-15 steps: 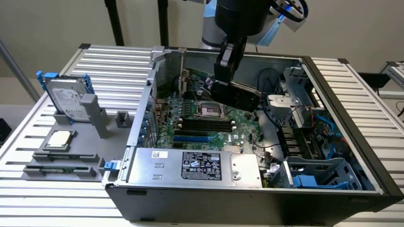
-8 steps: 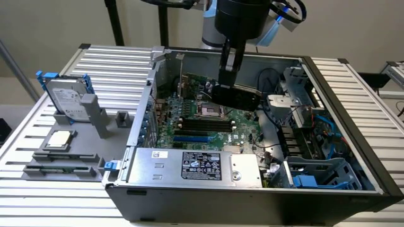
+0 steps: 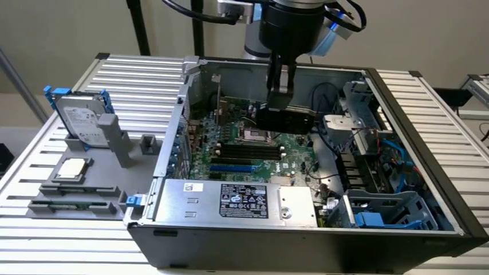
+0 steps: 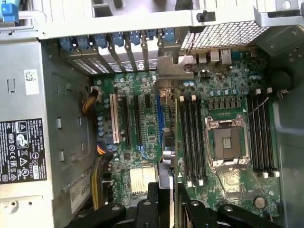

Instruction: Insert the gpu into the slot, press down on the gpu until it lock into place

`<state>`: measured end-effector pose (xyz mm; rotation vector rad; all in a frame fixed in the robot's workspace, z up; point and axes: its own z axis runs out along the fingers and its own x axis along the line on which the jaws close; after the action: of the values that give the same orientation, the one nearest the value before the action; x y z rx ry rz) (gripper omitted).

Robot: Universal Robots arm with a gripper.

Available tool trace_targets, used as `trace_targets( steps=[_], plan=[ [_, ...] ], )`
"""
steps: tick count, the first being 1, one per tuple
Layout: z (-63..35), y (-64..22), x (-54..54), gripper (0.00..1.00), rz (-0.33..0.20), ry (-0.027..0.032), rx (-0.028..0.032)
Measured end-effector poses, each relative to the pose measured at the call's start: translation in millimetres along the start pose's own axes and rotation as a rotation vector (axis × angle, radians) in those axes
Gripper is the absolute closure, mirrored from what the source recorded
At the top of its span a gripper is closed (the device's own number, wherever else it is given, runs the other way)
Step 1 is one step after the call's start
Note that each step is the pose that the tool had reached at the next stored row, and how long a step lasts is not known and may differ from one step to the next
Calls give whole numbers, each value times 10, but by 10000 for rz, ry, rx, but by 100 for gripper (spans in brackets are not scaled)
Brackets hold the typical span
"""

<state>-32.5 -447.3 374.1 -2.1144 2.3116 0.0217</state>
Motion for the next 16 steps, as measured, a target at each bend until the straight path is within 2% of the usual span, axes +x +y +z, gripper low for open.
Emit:
trace_targets(
  steps=[2,4,10,16],
  plan=[
    [30,12,2,74,-207,-30,-1],
    [53,61,6,74,-263,-45,4],
    [129,310,32,74,-270,-65,77],
    [238,397,51,74,-271,-79,90]
  ],
)
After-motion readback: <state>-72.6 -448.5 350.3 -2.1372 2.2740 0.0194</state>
